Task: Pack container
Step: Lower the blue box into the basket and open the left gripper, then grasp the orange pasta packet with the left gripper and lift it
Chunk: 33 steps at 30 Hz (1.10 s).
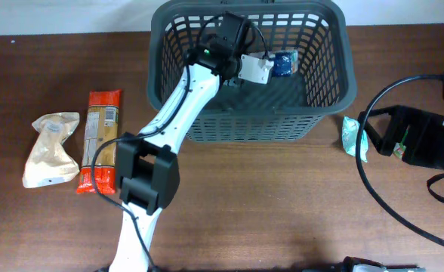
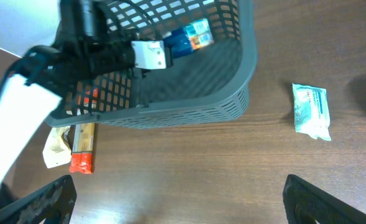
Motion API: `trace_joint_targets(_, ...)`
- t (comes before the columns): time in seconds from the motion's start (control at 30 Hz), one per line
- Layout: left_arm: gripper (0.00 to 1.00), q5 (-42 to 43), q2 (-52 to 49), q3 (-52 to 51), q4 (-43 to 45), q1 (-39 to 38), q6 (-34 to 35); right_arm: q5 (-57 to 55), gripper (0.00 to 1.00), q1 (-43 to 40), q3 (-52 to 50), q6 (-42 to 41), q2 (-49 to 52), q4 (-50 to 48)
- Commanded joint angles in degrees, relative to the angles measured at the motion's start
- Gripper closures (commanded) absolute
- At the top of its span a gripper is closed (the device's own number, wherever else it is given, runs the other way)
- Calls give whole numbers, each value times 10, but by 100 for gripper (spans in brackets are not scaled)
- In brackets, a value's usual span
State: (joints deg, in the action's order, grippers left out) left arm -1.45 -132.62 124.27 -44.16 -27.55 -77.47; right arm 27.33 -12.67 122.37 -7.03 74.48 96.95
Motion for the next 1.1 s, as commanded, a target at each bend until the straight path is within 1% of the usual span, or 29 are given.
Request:
trace_joint_targets(0.0,89,1,-17,-4,8,5,28,3,1,3,4,8,0,3)
trace_joint_targets(0.03,85,-1,-17,-4,10,5,34,3,1,3,4,8,0,3)
trace_joint_targets(0.07,78,-8,-17,-4,15,5,45,3,1,3,4,8,0,3)
trace_joint_targets(0.1,67,-24,-17,-3,25,4,69,3,1,3,4,8,0,3)
trace_joint_targets(0.13,48,-54,-17,7,32,3,125,3,1,3,4,8,0,3)
trace_joint_targets(0.2,32,-96,-14,39,19,1,207,3,1,3,4,8,0,3)
trace_joint_targets(0.23,22,-107,-11,58,4,0,239,3,1,3,4,8,0,3)
trace_joint_targets(0.27,5,-108,-6,85,-25,0,261,3,1,3,4,8,0,3)
trace_joint_targets(0.3,1,-107,0,113,-55,0,277,3,1,3,4,8,0,3)
trace_joint_targets(0.37,1,-106,14,178,-116,0,317,3,1,3,4,8,0,3)
trace_joint_targets(0.47,1,-106,38,289,-195,0,404,3,1,3,4,8,0,3)
trace_joint_targets(0.57,1,-106,65,381,-279,5,465,3,1,3,4,8,0,3)
trace_joint_targets(0.7,1,-106,100,451,-392,41,522,3,1,3,4,8,0,2)
trace_joint_targets(0.8,1,-106,114,456,-467,91,553,3,1,3,4,8,0,-3)
trace_joint_targets(0.9,1,-105,111,449,-519,155,623,3,1,3,4,8,0,-9)
trace_joint_targets(0.93,1,-103,109,430,-525,192,662,3,1,3,4,8,0,-12)
trace_joint_targets(0.97,1,-94,109,413,-525,215,674,3,1,3,4,8,0,-14)
trace_joint_targets(1.07,1,-51,108,343,-525,280,674,3,1,3,4,8,2,-18)
